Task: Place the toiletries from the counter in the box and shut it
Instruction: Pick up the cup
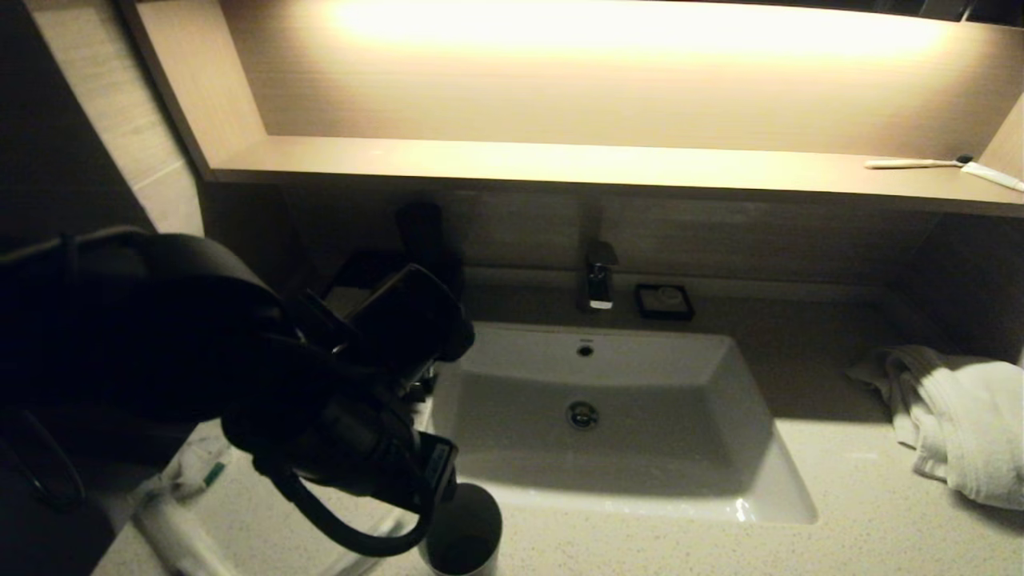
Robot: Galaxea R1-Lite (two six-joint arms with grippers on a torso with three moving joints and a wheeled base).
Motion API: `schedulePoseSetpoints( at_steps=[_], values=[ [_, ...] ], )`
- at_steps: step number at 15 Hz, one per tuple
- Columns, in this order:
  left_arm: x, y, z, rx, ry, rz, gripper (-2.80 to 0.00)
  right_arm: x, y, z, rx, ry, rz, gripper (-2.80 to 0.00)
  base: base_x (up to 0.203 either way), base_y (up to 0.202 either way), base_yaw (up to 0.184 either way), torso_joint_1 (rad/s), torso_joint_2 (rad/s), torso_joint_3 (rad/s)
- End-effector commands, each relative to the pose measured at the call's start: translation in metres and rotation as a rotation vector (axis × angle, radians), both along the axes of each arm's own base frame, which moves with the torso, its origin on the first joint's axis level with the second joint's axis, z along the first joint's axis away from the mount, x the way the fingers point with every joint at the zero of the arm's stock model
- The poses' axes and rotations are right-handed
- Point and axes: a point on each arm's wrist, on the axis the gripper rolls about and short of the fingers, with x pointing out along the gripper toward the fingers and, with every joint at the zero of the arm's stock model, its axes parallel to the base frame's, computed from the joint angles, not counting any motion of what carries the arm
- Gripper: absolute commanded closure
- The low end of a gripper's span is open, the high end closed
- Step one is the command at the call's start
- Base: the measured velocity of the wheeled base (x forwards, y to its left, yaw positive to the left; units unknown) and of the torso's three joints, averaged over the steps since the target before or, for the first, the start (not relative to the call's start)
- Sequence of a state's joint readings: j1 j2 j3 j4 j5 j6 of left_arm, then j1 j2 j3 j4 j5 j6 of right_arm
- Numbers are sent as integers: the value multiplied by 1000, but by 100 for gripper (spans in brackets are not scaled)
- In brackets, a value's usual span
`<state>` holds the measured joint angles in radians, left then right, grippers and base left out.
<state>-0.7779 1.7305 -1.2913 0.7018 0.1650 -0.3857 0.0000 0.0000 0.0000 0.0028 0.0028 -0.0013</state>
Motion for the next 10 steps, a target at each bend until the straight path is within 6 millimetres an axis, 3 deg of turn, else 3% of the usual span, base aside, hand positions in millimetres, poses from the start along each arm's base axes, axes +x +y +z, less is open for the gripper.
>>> schedulePoseSetpoints(
  at_steps=[1,10],
  values=[
    [1,0,-3,13,11,6,-280,0,0,0,0,0,-1,0,0,0,0,0,0,0],
    [4,-4,-19,58,57,8,-280,0,0,0,0,0,0,0,0,0,0,0,0,0]
  ],
)
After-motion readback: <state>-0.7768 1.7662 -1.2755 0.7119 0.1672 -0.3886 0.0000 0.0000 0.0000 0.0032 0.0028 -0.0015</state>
